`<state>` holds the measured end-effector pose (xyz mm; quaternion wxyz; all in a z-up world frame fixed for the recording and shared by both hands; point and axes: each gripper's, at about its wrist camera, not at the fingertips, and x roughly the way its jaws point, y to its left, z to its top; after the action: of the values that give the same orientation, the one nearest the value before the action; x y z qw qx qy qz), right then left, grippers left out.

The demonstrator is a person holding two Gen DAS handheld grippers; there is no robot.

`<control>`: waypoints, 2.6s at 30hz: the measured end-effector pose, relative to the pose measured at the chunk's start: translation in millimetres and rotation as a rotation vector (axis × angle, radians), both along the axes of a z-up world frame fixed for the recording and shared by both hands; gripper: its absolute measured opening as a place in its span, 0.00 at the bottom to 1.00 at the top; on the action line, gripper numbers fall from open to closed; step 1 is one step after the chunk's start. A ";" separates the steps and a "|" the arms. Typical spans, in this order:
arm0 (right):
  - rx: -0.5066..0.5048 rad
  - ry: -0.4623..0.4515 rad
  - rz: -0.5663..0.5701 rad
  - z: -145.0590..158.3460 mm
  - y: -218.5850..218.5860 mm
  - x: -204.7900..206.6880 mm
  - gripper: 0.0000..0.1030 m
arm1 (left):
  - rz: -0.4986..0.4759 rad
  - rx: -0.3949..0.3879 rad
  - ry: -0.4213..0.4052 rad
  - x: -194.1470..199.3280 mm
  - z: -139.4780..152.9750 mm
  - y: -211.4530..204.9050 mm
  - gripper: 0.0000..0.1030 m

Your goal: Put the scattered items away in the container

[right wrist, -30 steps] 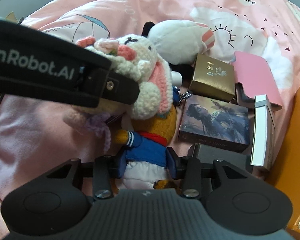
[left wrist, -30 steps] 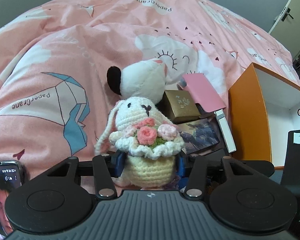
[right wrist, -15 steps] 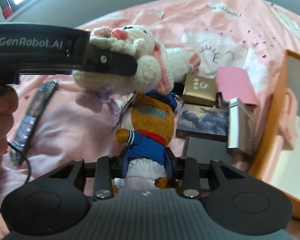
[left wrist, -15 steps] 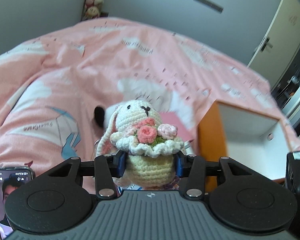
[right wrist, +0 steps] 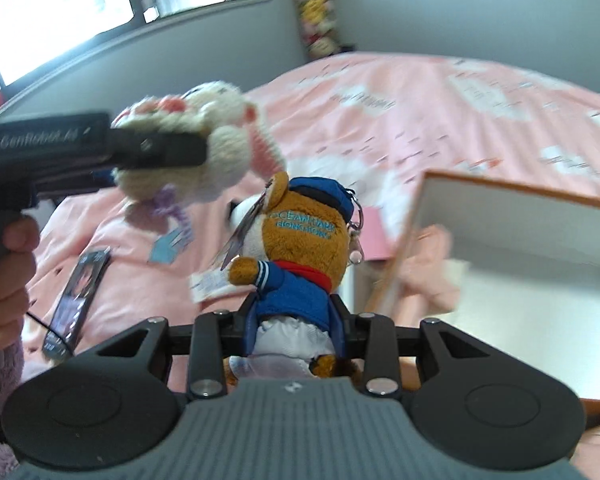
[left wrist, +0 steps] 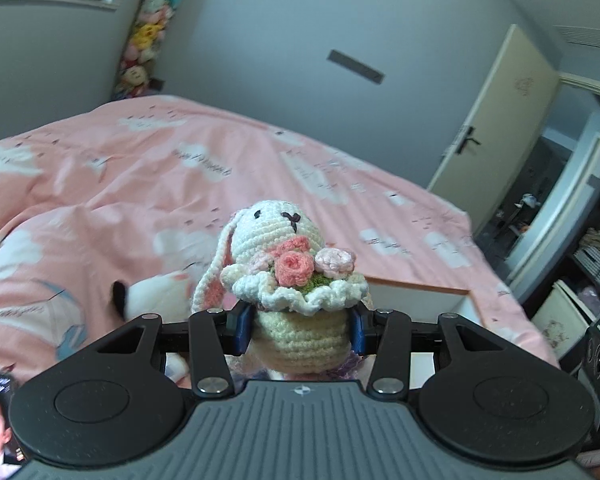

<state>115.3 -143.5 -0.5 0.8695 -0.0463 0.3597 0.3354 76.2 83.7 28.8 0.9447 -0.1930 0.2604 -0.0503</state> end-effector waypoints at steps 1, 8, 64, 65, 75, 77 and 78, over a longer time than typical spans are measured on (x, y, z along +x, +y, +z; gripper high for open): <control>-0.004 -0.022 -0.029 6.7 -7.7 -2.1 0.37 | -0.015 0.001 -0.007 2.9 2.5 -5.0 0.51; 0.029 -0.066 -0.207 27.0 -58.1 16.6 0.37 | -0.138 -0.008 -0.032 32.0 2.7 -39.9 0.51; -0.143 0.429 -0.344 -80.5 -146.5 145.7 0.46 | -0.501 -0.018 0.452 148.6 -131.1 -147.8 0.70; -0.137 0.422 -0.344 -78.1 -146.9 146.1 0.46 | -0.499 -0.025 0.438 147.6 -126.1 -143.8 0.70; -0.063 0.459 -0.399 -86.4 -154.8 161.2 0.38 | -0.485 0.014 0.432 169.9 -130.9 -156.5 0.40; -0.058 0.480 -0.409 -93.5 -156.7 163.3 0.36 | -0.492 0.007 0.448 169.6 -138.5 -158.3 0.40; -0.054 0.488 -0.412 -97.2 -157.5 163.7 0.36 | -0.496 -0.003 0.449 169.0 -140.9 -158.1 0.40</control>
<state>279.0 -300.9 -97.6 0.8055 0.0864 0.5683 0.1440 245.3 -74.4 -112.1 0.8225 -0.1312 0.5010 -0.2351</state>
